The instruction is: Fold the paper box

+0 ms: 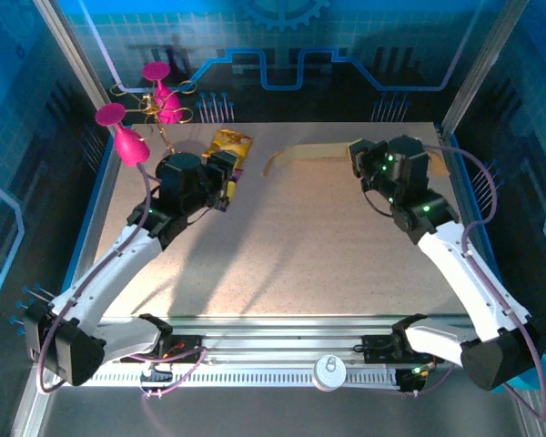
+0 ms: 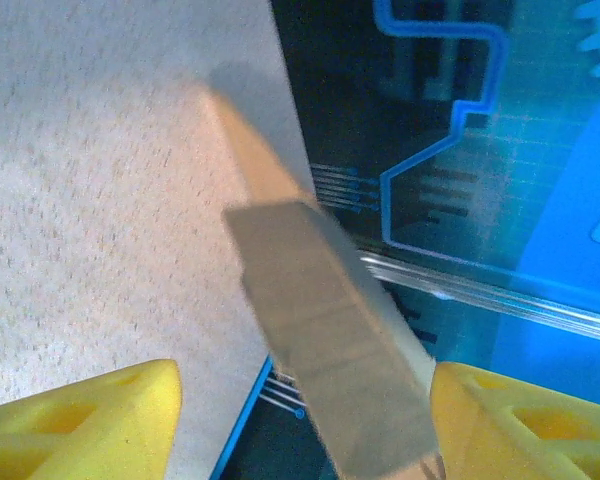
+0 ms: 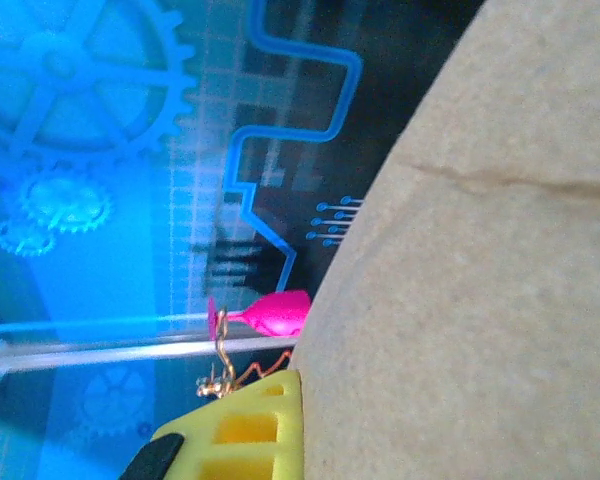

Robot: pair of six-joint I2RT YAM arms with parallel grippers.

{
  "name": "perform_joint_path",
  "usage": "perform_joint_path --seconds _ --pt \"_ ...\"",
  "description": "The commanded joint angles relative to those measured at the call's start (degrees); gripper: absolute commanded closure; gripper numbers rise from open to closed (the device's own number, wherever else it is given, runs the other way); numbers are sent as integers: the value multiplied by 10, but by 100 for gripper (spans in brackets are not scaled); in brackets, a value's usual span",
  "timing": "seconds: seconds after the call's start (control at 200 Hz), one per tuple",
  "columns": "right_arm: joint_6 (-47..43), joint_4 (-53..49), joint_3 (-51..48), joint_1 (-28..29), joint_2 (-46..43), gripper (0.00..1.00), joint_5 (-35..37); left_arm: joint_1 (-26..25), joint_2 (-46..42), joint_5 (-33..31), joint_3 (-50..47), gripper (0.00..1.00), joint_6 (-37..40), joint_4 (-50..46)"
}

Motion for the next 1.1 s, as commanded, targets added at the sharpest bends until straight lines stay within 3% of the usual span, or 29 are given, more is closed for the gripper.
perform_joint_path --seconds 0.0,0.165,0.275,0.475,0.64,0.86,0.981,1.096 --pt "-94 -119 74 -5 -16 100 -41 16 -16 -26 34 35 94 -65" --pt "-141 -193 156 -4 -43 100 -50 32 -25 -37 68 38 146 -90" --pt "-120 -218 179 -5 -34 100 -55 42 -24 -25 70 40 155 -83" --pt "-21 -127 147 -17 82 100 -106 75 9 67 73 49 168 -66" --pt "50 -17 97 -31 142 100 -109 95 24 141 75 67 186 -74" --pt "45 -36 106 -31 174 100 -109 87 35 158 197 64 139 -137" --pt "59 -33 95 -32 176 100 -103 45 91 156 281 60 124 -210" --pt "67 -33 95 -33 176 100 -103 2 124 144 277 59 95 -185"
